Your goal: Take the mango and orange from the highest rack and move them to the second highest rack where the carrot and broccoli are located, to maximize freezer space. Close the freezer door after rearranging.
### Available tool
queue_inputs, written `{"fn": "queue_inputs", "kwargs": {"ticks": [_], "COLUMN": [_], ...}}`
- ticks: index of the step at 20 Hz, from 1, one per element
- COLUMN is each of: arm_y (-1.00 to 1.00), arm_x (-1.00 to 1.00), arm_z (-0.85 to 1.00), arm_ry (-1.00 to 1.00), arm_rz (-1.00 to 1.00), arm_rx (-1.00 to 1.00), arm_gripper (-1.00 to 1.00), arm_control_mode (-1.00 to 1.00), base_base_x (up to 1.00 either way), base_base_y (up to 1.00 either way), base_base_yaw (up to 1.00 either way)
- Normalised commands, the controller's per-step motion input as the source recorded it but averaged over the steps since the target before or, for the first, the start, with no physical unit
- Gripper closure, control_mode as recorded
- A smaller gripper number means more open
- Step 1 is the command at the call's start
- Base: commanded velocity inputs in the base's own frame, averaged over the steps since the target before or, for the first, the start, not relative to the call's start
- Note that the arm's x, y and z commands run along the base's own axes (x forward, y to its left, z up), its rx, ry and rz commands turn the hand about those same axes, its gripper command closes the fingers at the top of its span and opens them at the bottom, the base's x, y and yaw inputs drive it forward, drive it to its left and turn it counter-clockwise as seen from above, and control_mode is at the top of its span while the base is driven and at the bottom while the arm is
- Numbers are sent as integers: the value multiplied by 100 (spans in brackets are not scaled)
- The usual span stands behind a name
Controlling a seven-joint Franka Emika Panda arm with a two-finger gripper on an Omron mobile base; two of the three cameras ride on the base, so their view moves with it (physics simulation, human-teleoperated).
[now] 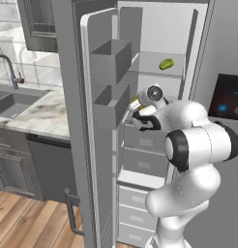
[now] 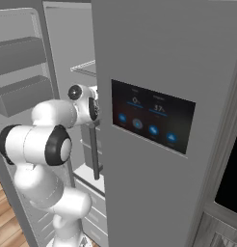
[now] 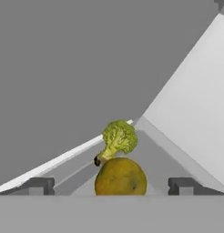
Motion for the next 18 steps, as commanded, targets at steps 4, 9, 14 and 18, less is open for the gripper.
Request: {"fn": "queue_inputs", "kwargs": {"ticks": [4, 9, 14, 18], "arm_y": [26, 3, -5, -1], "arm_x": [-46, -54, -57, -60], "arm_z": [36, 44, 55, 59], "arm_ry": [0, 0, 0, 2], "arm_rz": [-10, -27, -36, -31], "arm_rx": [33, 46, 20, 11], "arm_gripper": [-100, -100, -100, -100], "arm_control_mode": [-100, -100, -100, -100], "base_base_x": [0, 0, 0, 0], "base_base_y": [0, 0, 0, 0], "base_base_yaw": [0, 0, 0, 0]}}
